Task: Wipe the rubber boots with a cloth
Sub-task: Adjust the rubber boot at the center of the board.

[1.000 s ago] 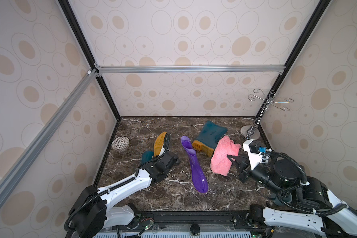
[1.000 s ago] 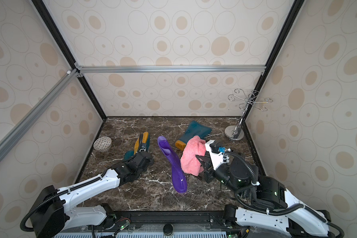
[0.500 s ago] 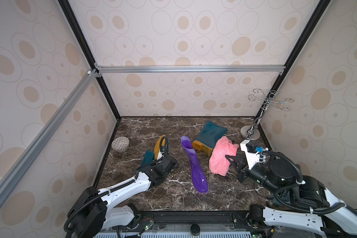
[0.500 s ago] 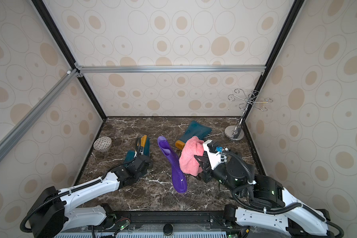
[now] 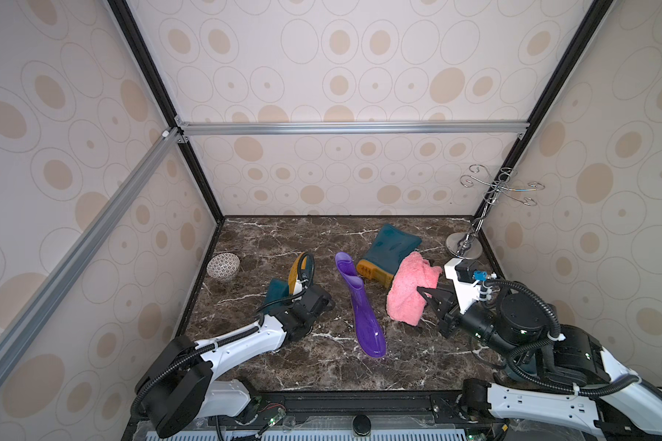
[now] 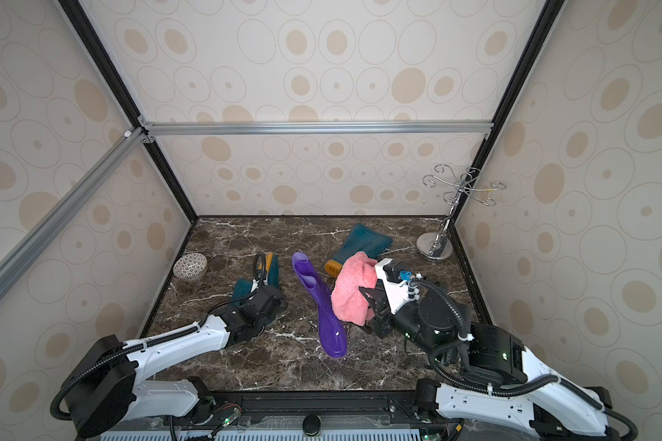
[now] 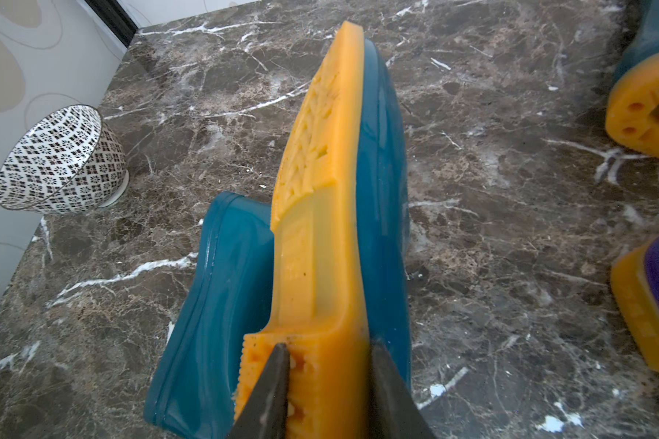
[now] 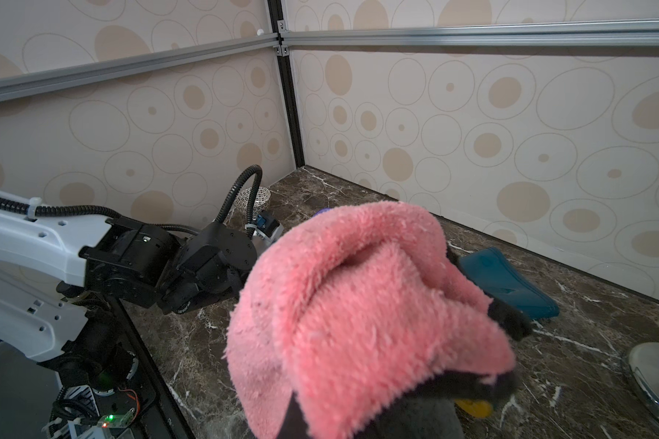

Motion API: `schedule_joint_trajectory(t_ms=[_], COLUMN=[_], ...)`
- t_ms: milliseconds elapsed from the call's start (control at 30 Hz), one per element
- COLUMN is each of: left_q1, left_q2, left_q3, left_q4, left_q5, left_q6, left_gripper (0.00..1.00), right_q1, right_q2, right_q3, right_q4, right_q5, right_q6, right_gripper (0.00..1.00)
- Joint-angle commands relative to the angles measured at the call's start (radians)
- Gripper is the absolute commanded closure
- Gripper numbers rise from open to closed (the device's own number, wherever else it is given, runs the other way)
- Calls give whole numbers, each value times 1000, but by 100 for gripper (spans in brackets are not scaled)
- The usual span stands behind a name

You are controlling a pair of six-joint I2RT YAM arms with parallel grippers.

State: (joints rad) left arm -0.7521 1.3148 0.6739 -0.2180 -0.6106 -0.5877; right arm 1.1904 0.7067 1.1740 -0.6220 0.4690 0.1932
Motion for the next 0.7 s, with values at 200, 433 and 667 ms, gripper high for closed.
schedule_joint_trajectory(t_ms=[200,433,667], left_q1=[27,28,30], left_q2=[32,-1,-37], left_q3=[-46,-26,0], left_q4=[-12,-41,-77], left_q5=[65,65,46], left_q6=[-68,-60,-50], left_gripper=[70,43,21], right_q1=[3,3,3], right_q2=[-12,-3,-1], right_q3=[21,23,27], right_q4=[8,14,11], right_q5=[13,0,-4], right_q6=[-6,-1,4], right_gripper=[100,100,100])
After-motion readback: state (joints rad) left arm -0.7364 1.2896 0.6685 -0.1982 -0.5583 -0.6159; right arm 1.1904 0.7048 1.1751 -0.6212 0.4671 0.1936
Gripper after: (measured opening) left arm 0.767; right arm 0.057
